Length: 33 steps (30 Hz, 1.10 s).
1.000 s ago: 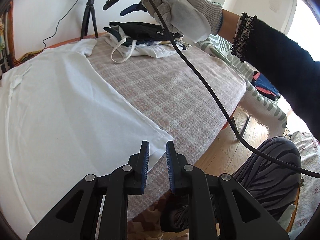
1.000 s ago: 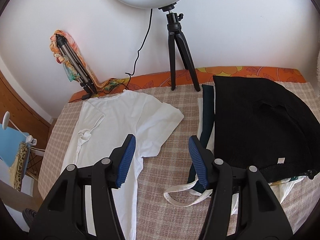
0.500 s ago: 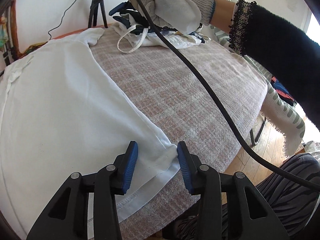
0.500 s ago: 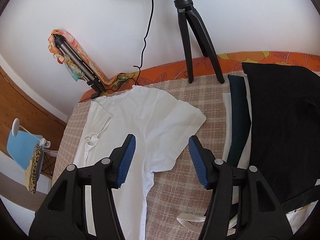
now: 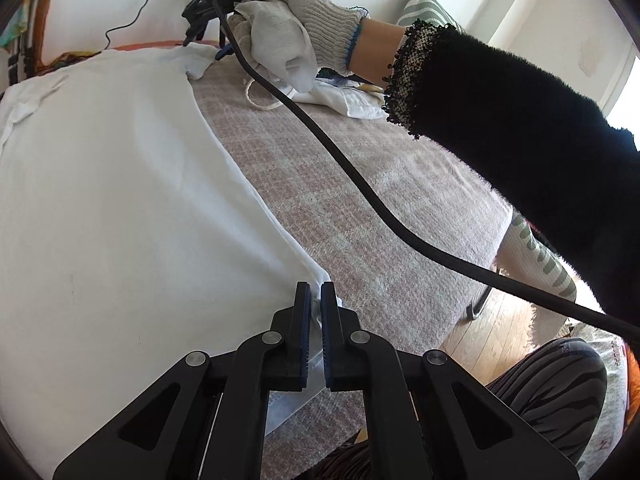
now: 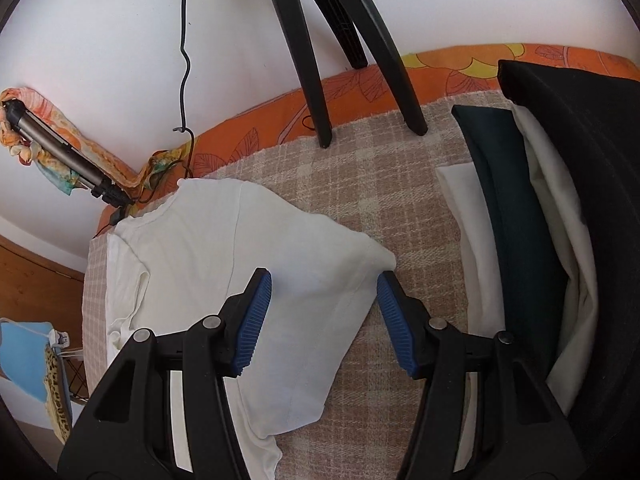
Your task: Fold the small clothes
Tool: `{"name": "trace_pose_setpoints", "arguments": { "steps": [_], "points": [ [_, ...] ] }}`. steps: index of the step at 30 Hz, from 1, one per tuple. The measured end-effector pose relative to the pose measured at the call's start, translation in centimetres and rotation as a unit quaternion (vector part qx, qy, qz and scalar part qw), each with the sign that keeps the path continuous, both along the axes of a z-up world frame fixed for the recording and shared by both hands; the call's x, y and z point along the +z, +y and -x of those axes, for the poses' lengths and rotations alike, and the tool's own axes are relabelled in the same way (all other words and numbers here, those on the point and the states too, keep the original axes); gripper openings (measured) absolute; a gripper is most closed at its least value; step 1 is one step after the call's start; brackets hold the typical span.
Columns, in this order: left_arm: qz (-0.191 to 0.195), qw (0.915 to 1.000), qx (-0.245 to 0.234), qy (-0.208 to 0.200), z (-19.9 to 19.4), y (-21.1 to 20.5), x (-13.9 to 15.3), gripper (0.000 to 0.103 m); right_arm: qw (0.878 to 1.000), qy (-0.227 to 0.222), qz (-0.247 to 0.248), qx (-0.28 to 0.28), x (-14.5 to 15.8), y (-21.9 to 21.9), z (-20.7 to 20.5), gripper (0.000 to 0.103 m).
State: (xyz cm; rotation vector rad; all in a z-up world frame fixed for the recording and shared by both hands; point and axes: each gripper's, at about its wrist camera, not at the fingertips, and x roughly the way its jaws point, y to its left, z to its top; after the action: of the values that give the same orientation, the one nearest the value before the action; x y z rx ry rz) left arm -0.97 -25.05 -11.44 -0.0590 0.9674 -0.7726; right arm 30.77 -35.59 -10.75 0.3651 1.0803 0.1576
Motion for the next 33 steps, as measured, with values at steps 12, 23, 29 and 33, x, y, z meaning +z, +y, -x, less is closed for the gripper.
{"name": "trace_pose_setpoints", "arguments": {
  "steps": [12,23,29,33],
  "points": [
    [0.046,0.9985,0.026,0.015,-0.2,1.5,1.0,0.003,0.998,-0.002,0.048,0.041,-0.8,1.8,-0.9,0.007],
    [0.082,0.9946,0.061,0.019,0.4,4.9,1.3,0.003,0.995,-0.037,0.084,0.028,3.7,3.5,-0.4,0.006],
    [0.098,0.9924,0.073,0.008,1.3,7.9,1.7,0.003,0.989,-0.054,0.134,0.034,6.7,6.6,-0.1,0.006],
    [0.111,0.9899,0.087,0.011,1.6,10.3,1.4,0.003,0.980,-0.062,0.181,0.047,8.1,9.9,0.1,0.006]
  ]
}}
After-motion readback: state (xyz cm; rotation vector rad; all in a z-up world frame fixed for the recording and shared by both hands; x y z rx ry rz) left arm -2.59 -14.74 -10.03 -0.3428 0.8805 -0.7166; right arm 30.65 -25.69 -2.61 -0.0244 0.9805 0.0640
